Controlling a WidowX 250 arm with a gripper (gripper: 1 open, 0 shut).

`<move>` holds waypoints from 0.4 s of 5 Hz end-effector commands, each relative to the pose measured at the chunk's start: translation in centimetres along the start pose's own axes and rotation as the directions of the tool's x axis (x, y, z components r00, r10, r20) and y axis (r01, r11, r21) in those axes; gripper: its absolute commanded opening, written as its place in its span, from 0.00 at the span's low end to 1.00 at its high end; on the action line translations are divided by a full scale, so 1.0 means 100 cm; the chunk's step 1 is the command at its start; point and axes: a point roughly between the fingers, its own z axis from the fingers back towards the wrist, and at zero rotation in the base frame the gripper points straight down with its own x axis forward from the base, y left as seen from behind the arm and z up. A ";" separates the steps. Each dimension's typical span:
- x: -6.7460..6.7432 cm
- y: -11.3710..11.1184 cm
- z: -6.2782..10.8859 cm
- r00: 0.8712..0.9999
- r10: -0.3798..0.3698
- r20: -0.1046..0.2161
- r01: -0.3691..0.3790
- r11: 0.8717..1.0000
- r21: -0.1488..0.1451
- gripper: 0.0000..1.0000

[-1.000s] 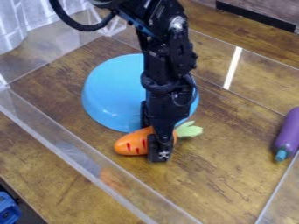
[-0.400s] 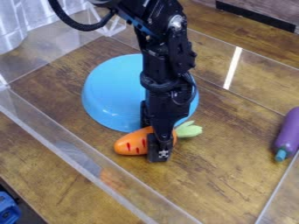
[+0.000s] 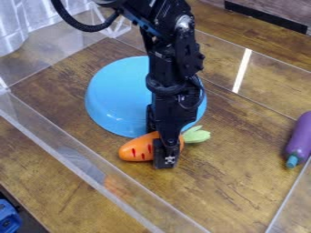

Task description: Put the carrot on the blue tray

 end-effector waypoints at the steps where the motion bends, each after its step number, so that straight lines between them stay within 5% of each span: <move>1: -0.003 0.011 0.005 0.999 0.027 0.018 -0.027 1.000 0.013 0.00; 2: -0.004 0.011 0.005 0.999 0.029 0.015 -0.029 1.000 0.009 0.00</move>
